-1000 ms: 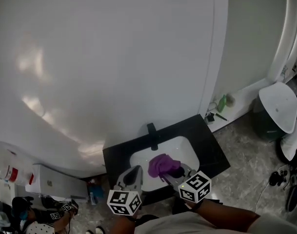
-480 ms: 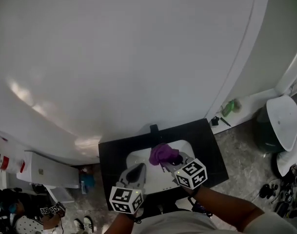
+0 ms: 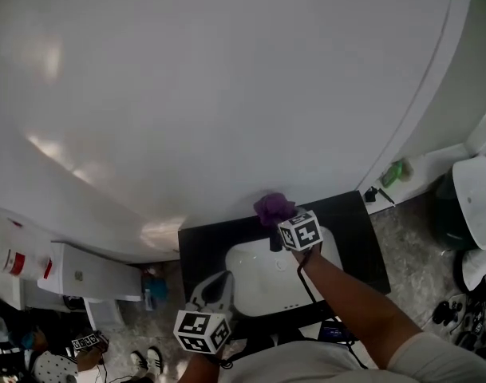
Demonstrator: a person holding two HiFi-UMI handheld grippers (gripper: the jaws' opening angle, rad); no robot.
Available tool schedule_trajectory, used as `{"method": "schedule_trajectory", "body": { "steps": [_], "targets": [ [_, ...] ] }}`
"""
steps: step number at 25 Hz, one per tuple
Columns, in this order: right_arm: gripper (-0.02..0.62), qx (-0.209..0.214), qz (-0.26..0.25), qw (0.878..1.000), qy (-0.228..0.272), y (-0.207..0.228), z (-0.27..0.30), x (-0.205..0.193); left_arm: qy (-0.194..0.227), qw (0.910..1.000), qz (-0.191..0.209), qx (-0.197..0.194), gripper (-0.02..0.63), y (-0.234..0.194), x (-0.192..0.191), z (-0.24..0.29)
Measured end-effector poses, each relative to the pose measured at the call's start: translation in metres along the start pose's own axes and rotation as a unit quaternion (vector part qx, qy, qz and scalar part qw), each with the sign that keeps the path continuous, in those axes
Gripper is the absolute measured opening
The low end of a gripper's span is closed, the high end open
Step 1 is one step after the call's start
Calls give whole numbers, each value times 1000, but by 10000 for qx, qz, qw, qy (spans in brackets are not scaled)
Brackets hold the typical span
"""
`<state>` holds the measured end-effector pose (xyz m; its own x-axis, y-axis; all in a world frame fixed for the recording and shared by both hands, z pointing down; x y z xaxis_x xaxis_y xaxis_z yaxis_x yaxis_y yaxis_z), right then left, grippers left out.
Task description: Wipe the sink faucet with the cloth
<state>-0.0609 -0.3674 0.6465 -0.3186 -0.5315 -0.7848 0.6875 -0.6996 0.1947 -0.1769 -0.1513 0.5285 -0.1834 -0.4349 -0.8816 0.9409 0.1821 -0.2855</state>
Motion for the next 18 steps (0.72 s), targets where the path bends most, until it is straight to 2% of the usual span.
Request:
{"method": "schedule_trajectory", "body": {
  "steps": [4,6,8,11,13,15,18],
  "targets": [
    [69,379,139,9985,-373,-39,-30,-56,-1,9998,-49,-209,7,-3,3,12],
    [71,552,156,9970,-525,-50,-36,-70,-8,9995,23,-311,7,-2,7,16],
    [71,428,-51,9987,-273,-44,-36,-48,-21,9991,128,-393,6,1,12,16],
    [71,57,-107,9997,200,-11,-20,7,-37,9987,262,-428,7,4,22,13],
    [71,16,-119,9999,117,7,-1,22,-69,9986,280,-446,7,6,24,13],
    [71,96,-198,9997,-84,8,4,11,-86,9984,256,-501,7,9,24,14],
    [71,239,-54,9997,-49,-19,-20,-35,-97,9983,211,-542,7,9,21,15]
  ]
}}
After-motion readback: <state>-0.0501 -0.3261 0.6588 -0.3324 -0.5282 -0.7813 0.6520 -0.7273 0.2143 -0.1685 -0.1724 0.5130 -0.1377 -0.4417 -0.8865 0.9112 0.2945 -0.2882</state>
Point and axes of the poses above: the fingertips, and each gripper's own axes: z forward along the fingers, y to its right, x out of its top, the point moved 3 cm from there along -z, backward along the fingers, and after that the axes turned 1 degree about y, right-handed, at the moved point
